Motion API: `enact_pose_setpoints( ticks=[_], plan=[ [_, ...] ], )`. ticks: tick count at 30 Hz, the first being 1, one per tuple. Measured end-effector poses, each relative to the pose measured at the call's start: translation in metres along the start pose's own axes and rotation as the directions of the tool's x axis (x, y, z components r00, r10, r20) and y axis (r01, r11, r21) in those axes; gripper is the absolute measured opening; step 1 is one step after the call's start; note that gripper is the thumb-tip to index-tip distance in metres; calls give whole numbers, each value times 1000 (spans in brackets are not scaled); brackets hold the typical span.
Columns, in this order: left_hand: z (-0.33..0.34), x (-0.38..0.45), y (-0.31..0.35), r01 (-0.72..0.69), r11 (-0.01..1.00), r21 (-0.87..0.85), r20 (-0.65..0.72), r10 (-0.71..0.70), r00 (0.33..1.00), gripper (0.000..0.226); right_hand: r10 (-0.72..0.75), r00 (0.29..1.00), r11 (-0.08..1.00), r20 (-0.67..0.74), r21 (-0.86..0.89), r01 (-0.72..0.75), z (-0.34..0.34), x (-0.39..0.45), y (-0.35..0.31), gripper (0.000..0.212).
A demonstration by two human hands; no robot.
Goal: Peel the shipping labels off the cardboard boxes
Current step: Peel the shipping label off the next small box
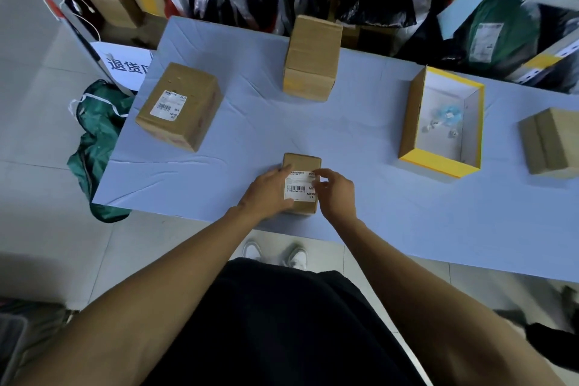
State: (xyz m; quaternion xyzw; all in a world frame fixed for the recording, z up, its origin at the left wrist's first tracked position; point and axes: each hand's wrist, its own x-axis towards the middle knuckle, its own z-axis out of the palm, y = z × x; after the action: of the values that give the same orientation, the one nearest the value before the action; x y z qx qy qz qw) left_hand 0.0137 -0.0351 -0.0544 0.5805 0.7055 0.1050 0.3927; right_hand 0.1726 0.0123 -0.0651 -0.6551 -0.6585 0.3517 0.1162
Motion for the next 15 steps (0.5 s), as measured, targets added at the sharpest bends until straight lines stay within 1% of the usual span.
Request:
enact_pose_setpoints(
  ticks=[4,8,13,15],
  plan=[
    [3,3,0,17,1000,-18,-39,-18,999,89,5,1000,1000,-13,6,-5,4,4,-1,25],
    [3,7,-1,30,999,-16,-35,-31,999,91,40,998,998,-51,42,-38,8,5,1,22],
    [4,14,-5,19,999,-33,14,-19,1000,99,51,995,993,-87,113,-41,14,0,4,29],
    [3,16,-5,6,1000,-28,11,-6,1000,99,44,995,995,-87,90,-36,14,0,4,33]
  ],
)
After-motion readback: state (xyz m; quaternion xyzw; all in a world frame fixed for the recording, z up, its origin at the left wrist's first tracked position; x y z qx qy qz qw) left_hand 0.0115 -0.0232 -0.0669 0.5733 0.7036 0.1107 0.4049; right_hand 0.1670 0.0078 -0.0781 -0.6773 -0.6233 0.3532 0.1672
